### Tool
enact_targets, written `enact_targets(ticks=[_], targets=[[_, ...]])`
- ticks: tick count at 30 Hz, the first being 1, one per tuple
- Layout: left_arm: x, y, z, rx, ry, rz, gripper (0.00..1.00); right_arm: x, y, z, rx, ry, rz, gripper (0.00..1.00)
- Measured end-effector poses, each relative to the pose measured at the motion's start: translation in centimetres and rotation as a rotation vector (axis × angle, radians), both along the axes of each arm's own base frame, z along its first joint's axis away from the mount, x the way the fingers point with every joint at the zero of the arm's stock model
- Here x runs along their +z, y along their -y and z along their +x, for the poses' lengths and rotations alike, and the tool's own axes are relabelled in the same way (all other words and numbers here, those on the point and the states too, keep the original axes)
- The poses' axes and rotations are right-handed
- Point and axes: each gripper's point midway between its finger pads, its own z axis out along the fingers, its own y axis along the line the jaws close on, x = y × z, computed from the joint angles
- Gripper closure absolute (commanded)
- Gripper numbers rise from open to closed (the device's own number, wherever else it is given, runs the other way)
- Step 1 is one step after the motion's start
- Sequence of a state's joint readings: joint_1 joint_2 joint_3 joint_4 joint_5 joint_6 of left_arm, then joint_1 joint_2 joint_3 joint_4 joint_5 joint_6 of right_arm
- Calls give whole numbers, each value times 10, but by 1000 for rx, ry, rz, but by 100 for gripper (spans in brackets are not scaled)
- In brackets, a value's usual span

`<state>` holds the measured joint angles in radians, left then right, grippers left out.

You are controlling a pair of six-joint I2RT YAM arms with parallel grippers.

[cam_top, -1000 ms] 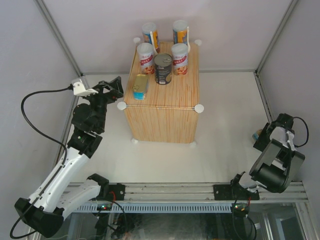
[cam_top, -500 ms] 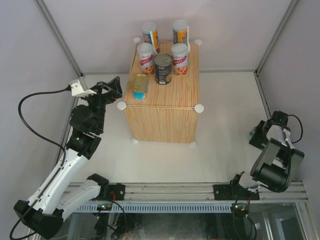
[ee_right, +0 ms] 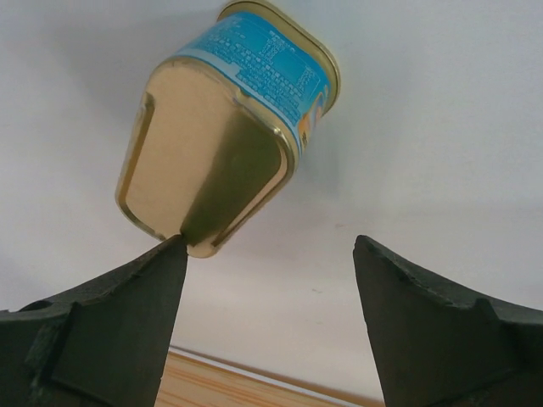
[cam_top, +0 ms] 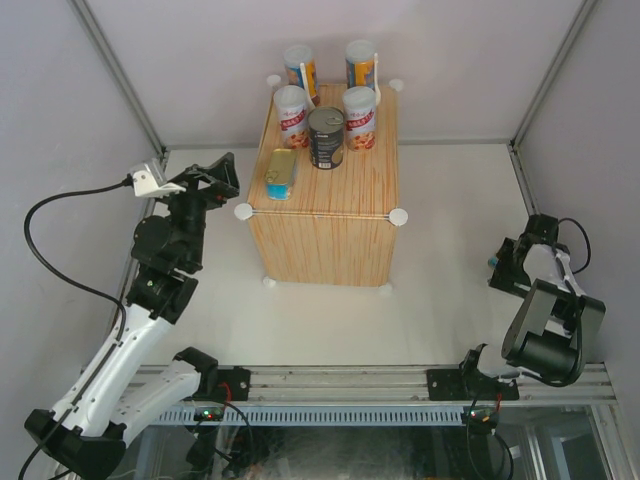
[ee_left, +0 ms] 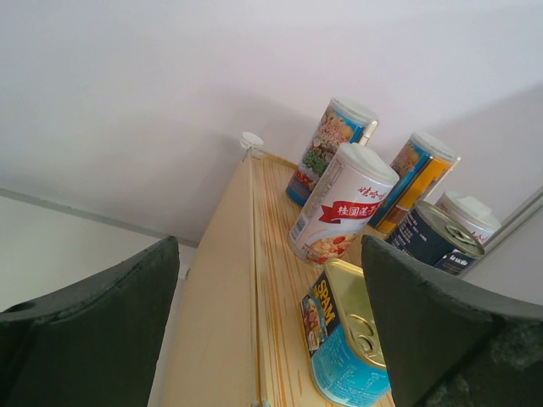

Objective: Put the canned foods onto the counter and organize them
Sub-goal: Adjust the canned food at the center of the board.

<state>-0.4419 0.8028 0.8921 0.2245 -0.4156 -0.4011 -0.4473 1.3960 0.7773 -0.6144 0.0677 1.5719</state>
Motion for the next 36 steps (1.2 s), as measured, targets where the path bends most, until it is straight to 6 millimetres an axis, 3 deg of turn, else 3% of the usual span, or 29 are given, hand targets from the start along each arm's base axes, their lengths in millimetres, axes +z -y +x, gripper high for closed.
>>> enact_targets(ticks=[11, 23, 36], targets=[[-4, 3, 4, -5, -12, -1, 9, 30, 12, -2, 114, -48, -115, 5], [0, 2, 1, -8, -2, -13, 9, 28, 20, -19, 132, -95, -112, 0], [-1, 2, 1, -8, -4, -12, 9, 19, 24, -18, 122, -87, -71, 3]])
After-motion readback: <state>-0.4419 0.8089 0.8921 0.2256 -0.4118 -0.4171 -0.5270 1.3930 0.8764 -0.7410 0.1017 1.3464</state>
